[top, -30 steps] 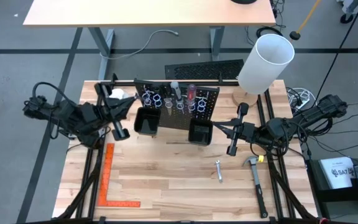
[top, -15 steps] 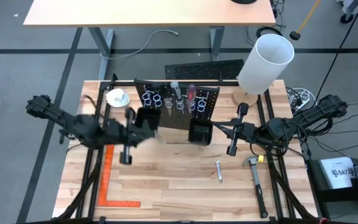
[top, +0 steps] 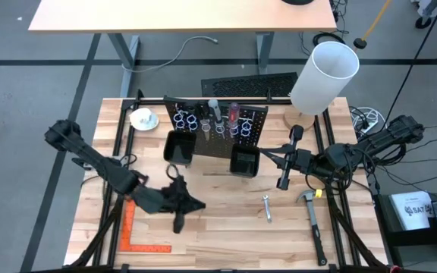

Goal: Hang tools onto peg board
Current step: Remove the silver wrench from the black peg board

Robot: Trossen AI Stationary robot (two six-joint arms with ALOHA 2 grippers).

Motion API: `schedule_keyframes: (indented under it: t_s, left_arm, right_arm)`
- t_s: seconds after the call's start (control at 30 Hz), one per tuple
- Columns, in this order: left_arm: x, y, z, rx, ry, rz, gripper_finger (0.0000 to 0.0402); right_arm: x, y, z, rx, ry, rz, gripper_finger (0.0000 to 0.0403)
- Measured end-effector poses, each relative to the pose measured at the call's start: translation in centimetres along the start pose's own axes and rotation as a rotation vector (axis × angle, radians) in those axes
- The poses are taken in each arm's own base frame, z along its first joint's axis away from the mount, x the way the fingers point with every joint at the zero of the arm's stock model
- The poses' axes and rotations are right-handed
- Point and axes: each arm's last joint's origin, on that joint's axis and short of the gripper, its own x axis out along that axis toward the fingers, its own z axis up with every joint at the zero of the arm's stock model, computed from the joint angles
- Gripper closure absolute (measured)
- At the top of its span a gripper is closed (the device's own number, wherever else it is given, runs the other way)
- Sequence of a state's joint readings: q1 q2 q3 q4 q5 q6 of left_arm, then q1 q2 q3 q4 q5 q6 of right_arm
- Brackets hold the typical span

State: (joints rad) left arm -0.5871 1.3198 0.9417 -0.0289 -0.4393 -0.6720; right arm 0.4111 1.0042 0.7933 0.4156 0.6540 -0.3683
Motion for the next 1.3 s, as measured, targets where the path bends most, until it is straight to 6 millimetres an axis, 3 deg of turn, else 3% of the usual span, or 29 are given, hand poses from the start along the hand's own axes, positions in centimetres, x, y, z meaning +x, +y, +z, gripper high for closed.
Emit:
schedule_keyframes:
  t_s: [0.3,0.63,0.87,1.17,1.3]
  left_arm:
    - [3.1,1.1,-7.9,-0.292,0.102,0.073,0.0400]
    - [3.2,4.4,-14.4,-0.260,0.100,0.121,0.0400]
    - [3.1,5.8,-15.6,-0.245,0.105,0.176,0.0400]
    - [3.6,7.0,-15.2,-0.210,0.116,0.243,0.0397]
    - [3.5,6.4,-14.5,-0.251,0.122,0.166,0.0391]
  right_arm:
    - [0.0,-0.1,0.3,0.019,-0.023,-0.009,0.0401]
    - [0.0,0.0,0.0,0.092,-0.002,0.000,0.0401]
    - [0.0,0.1,-0.1,0.107,0.012,0.005,0.0401]
    - [0.1,-0.2,-0.2,0.079,0.014,-0.009,0.0401]
    - [0.2,-0.3,-0.2,0.076,0.014,-0.014,0.0401]
